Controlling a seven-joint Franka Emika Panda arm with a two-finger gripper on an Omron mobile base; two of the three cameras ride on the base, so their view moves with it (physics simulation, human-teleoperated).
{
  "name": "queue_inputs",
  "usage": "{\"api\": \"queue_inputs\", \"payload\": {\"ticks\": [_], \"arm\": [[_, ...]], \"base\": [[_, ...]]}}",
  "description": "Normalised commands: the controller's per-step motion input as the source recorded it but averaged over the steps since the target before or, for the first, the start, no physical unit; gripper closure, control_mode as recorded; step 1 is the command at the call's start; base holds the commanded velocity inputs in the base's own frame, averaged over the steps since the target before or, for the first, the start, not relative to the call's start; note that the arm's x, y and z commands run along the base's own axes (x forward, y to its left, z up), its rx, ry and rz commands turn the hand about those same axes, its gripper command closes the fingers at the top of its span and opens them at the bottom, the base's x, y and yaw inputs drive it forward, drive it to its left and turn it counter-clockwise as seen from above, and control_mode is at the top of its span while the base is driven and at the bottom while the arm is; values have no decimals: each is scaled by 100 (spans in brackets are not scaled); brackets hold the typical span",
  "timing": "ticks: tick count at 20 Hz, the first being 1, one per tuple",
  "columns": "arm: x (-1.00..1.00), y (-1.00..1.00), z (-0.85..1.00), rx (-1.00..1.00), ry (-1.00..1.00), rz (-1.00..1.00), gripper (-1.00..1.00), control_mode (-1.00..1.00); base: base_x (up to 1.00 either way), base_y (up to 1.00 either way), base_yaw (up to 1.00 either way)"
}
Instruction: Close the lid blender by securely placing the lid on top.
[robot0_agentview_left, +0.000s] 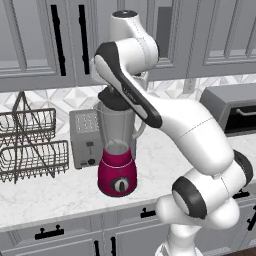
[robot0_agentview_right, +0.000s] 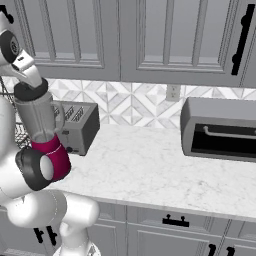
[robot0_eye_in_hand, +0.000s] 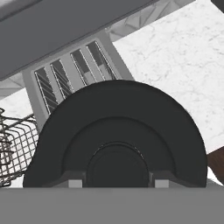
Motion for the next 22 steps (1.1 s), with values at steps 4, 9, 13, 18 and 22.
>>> {"api": "queue_inputs", "payload": {"ticks": [4,9,13,18,22], "arm": [[9,8,-3,0,0,0,100,-100],[8,14,-5,0,0,0,100,-100],[3,10,-9,0,0,0,100,-100],[1,0,-3,0,0,0,100,-100],[0,-12,0,2,0,2,100,-100]], "base": [[0,0,0],[0,0,0],[0,0,0],[0,0,0],[0,0,0]]}}
